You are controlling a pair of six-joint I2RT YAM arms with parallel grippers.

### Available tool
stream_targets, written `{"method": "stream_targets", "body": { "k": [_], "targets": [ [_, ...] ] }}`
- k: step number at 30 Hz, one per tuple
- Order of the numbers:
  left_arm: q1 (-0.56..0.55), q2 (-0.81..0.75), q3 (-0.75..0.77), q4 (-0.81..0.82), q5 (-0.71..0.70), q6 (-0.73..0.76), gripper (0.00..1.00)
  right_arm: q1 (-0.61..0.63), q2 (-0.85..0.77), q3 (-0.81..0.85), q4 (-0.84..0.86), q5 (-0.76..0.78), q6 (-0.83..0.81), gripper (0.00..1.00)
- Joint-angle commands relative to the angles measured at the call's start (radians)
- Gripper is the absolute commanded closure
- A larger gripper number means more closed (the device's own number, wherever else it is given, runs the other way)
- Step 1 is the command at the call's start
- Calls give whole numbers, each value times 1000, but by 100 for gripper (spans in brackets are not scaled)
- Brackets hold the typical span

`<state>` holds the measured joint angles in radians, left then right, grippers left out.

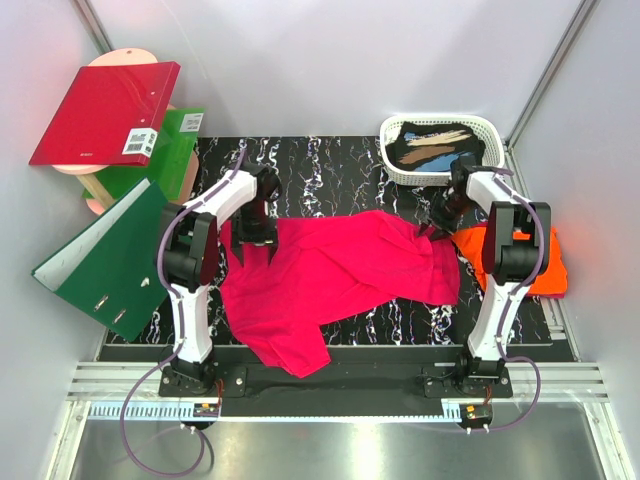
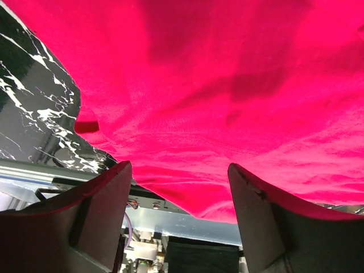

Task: Fold and stack the t-shirts
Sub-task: Fold the flattened tshirt in 1/3 of the way

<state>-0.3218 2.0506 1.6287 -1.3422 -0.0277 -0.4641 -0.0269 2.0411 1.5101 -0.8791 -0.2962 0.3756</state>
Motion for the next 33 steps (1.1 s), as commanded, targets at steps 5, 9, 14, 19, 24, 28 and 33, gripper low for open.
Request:
{"method": "stream_targets", "body": {
  "k": [5,9,14,19,24,28,33],
  "targets": [
    [-5,28,54,-69,-66,-47,100,-2,30,71,23,-43,-9,95],
    [-8,71,105,-106,-121,-70,100,-2,11,85,22,-2,-18,100],
    [-14,134,171,-159,-185,-76,100,-4,-21,97,28,198,-4,100],
    [-23,148,184,-173,-202,-80,100,-4,-10,159,71,278,11,100],
    [-25,148,174,-178,-213,-85,100,-4,7,246,107,340,9,100],
    [-30,141,171,-184,-224,-93,100,-4,51,301,111,370,0,100],
    [-30,143,177,-196,-230,-88,100,-7,128,349,92,416,-20,100]
  ]
}}
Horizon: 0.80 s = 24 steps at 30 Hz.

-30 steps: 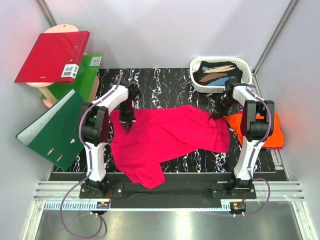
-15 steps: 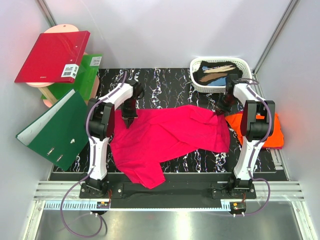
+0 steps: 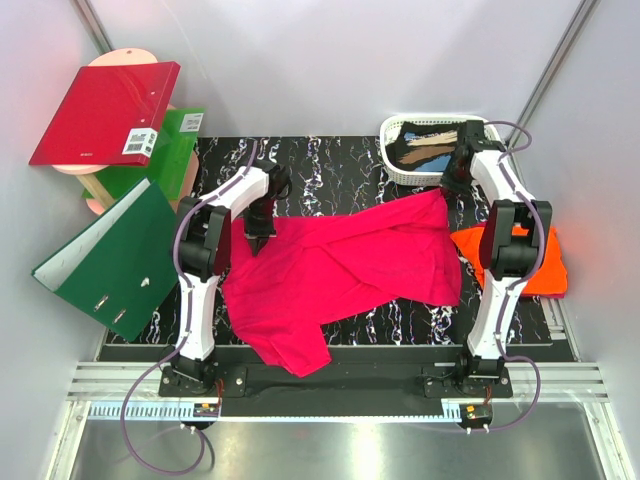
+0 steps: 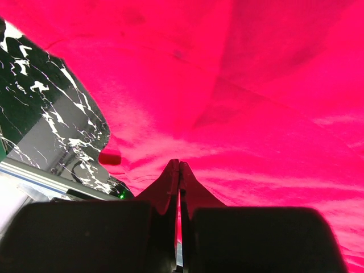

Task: Fold and stack the t-shirts
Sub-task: Fold the flattened tshirt in 1/3 of the way

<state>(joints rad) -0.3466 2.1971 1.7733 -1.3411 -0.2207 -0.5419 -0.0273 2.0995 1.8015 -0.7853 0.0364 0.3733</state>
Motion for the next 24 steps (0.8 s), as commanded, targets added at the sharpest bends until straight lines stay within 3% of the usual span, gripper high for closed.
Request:
{"method": "stream_targets", "body": {
  "k": [1,2,5,6,8,16,24],
  "targets": [
    [-5,-4,35,-199,-37,-9,100,-8,83,85,-15,83,-19,100],
    [-5,-4,37,-201,-40,-7,100,-10,108,102,-37,82,-19,77],
    [-5,-5,46,-205,-39,-6,100,-11,126,137,-112,102,-25,49],
    [-6,-8,52,-204,-37,-6,100,-11,117,131,-120,112,-27,34],
    [-6,-7,57,-202,-31,-4,97,-11,64,101,-118,123,-33,28],
    [-28,1,68,-193,-9,10,81,-11,-194,-82,-94,43,-8,27],
    [-42,-16,48,-171,12,28,56,-83,-271,-290,-59,-228,53,31]
  ]
}}
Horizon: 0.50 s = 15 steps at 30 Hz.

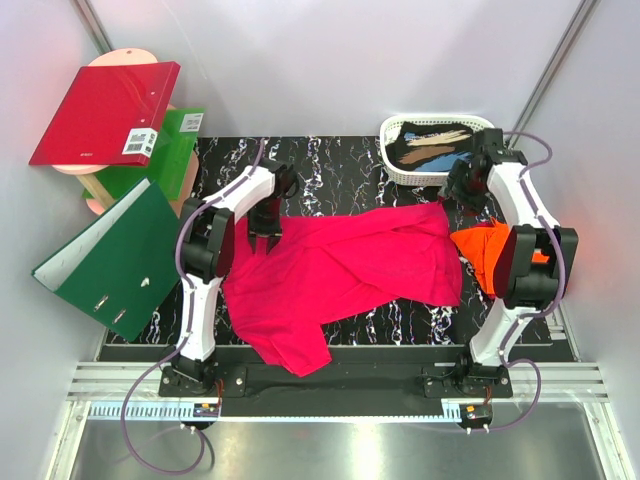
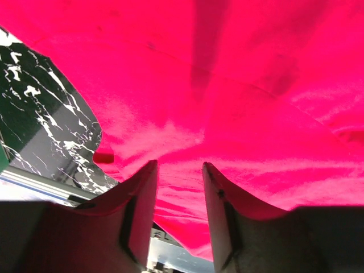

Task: Fold and stack the t-shirts
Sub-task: Fold the flattened tshirt in 1/3 of the way

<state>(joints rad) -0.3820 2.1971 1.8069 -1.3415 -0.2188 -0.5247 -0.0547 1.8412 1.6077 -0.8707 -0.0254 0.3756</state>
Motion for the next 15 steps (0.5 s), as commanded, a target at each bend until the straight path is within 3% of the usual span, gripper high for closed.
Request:
{"method": "stream_targets", "body": {
  "k": [1,6,15],
  "targets": [
    [-6,-19,11,-170,12,11,56,-69,-17,-147,41,-194,74,32],
    [-6,-40,-9,-156,10,25,55,-148,15,-279,183,-412,163,38],
    [-6,-73,-57,-136,2,32,55,-152,102,-223,266,-397,226,39]
  ]
}}
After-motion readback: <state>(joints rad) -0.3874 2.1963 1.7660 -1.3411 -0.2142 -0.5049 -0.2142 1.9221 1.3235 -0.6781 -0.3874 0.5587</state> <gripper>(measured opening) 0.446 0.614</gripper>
